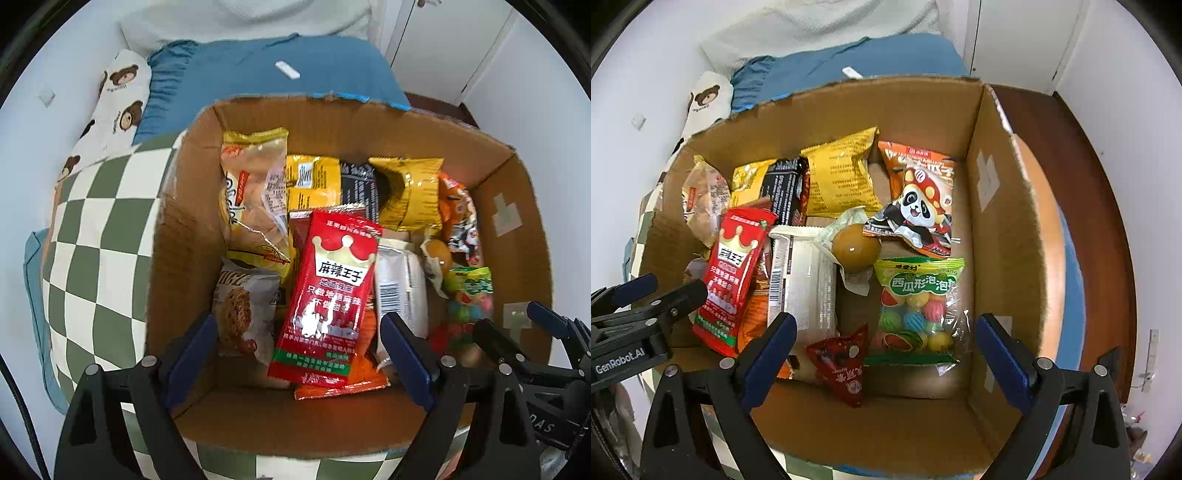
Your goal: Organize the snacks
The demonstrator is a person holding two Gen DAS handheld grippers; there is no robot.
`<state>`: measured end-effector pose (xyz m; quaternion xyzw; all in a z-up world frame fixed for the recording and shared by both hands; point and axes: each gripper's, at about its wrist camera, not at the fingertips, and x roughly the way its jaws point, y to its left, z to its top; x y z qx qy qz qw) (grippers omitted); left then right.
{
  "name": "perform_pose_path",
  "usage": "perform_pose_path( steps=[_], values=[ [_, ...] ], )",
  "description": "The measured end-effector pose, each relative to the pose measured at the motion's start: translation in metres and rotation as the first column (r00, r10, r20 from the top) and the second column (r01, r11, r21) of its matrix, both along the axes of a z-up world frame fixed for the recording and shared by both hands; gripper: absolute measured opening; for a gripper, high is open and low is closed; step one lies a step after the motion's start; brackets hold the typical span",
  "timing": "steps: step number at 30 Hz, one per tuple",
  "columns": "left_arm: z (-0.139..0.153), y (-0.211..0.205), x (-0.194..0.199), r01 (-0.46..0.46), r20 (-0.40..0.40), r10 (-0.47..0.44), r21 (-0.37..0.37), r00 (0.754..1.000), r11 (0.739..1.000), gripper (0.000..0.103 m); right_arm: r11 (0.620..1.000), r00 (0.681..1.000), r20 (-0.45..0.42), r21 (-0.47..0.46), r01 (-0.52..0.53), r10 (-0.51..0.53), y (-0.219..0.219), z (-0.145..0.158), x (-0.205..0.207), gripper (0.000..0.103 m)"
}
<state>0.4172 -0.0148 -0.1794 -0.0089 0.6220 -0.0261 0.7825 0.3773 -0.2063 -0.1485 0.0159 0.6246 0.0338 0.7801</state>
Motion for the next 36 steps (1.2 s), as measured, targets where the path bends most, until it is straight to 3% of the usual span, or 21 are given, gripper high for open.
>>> perform_pose_path(
  steps=[11,21,36],
  values=[
    [0.062,0.011,-0.057,0.001,0.195,-0.002,0.004,0.981,1.0,0.091,1.0,0.984,0.178,-0.013,0.013,-0.011,-0.002,0.064,-0.049,0.099],
    [0.128,0.022,-0.131,-0.006,0.367,0.01,-0.013,0.93,1.0,0.091,1.0,0.938,0.347,-0.007,0.003,-0.001,0.004,0.138,-0.124,0.101],
    [0.18,0.025,-0.219,0.016,0.486,-0.014,0.0,0.874,1.0,0.091,1.0,0.861,0.508,-0.01,0.006,0.0,0.004,0.224,-0.23,0.102]
  ],
)
